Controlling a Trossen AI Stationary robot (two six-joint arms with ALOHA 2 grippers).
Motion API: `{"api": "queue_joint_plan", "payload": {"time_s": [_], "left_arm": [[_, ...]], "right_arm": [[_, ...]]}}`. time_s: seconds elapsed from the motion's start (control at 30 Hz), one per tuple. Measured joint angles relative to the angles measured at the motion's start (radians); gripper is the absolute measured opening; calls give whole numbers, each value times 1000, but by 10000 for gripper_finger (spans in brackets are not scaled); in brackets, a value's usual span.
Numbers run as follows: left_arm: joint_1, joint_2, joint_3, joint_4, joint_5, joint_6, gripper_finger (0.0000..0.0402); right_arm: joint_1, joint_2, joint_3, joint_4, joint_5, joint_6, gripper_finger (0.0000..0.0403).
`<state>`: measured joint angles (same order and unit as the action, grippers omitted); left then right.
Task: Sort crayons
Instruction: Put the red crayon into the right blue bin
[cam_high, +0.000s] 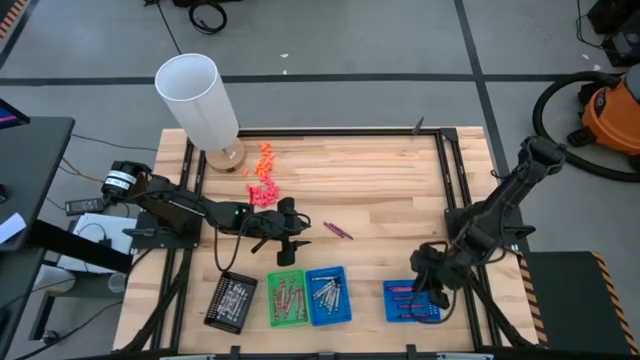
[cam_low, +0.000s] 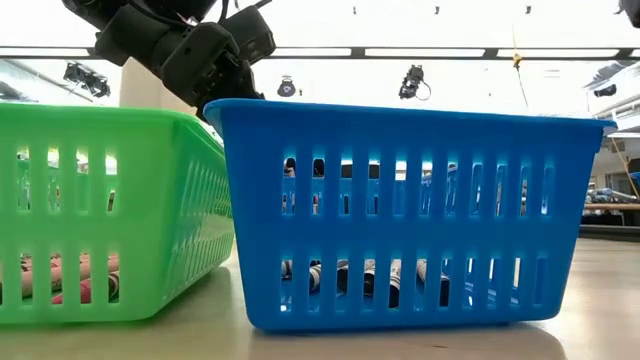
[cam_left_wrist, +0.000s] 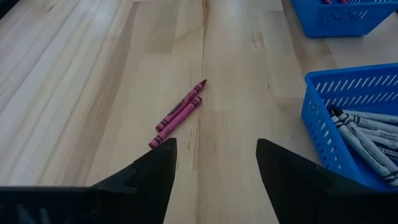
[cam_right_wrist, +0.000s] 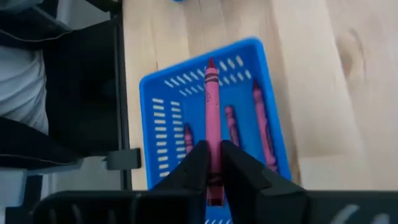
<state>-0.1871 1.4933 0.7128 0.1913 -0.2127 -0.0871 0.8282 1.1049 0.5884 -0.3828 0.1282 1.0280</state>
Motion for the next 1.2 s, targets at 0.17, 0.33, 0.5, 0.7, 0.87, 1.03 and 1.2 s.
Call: {"api": "queue_joint_plan", "payload": {"time_s": [0.17, 0.33, 0.5, 0.7, 0.87, 1.03, 1.2], "left_arm": [[0, 0, 0, 0, 0, -3, 231], [0, 0, 0, 5, 0, -7, 231], [0, 0, 0, 7, 0, -7, 231], [0, 0, 0, 6, 0, -7, 231], [0, 0, 0, 4, 0, -8, 231], [0, 0, 0, -19, 0, -60, 231], [-14, -4, 0, -48, -1, -70, 231]], "right_arm": [[63, 29, 0, -3, 38, 101, 69], [52, 21, 0, -3, 35, 113, 105], [-14, 1, 0, 0, 62, 33, 115], [-129, 39, 0, 9, 111, -139, 110], [-221, 111, 0, 90, 151, -318, 109], [-296, 219, 1, 213, 271, -471, 109], [-363, 332, 1, 371, 365, -600, 111]]}}
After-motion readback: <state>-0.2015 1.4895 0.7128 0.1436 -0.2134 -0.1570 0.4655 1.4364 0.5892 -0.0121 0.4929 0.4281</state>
